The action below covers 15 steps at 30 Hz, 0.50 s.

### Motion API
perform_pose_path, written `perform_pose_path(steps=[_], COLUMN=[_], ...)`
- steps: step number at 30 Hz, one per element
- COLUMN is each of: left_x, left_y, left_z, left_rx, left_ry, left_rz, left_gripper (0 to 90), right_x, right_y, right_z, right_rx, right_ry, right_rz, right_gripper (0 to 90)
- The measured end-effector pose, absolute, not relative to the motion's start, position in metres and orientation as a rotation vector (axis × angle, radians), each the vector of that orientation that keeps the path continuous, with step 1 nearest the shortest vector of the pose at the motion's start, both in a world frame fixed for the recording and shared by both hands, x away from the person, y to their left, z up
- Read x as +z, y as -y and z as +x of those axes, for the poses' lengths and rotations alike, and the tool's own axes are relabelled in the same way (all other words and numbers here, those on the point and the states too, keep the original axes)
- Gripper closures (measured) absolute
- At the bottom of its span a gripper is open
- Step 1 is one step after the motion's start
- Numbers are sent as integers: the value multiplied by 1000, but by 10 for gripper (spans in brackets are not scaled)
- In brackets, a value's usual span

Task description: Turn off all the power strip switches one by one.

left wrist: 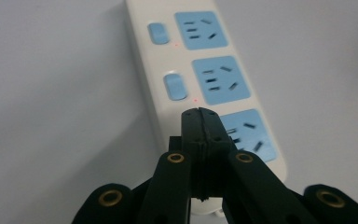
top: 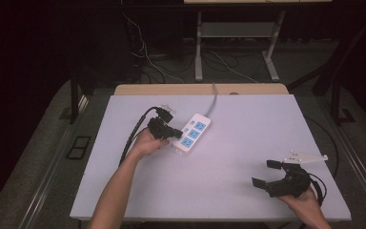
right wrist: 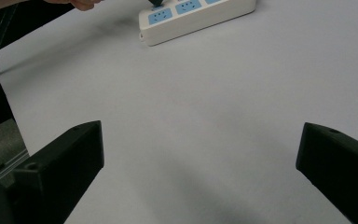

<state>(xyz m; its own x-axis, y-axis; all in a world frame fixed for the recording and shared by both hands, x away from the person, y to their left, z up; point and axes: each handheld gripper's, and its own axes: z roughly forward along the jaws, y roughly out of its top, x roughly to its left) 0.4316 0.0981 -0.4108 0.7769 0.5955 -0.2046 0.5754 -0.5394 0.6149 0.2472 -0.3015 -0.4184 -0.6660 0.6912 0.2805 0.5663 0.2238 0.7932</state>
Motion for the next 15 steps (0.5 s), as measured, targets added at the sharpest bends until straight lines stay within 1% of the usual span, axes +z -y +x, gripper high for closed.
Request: perform_pose_path(steps=[5, 15], left_x=[-409, -399], left_y=[-100, -99], left_z=[431, 434], left_rx=[62, 61], left_ry=[-862, -845], left_rz=[2300, 2267], left_gripper=[895, 895], right_x=[-418, -418], right_y=[302, 302], right_z=[247, 247], right_rx=[1437, 1435], right_ry=[-2347, -2345], right_rz=[1214, 1216], right_gripper=[6, 6])
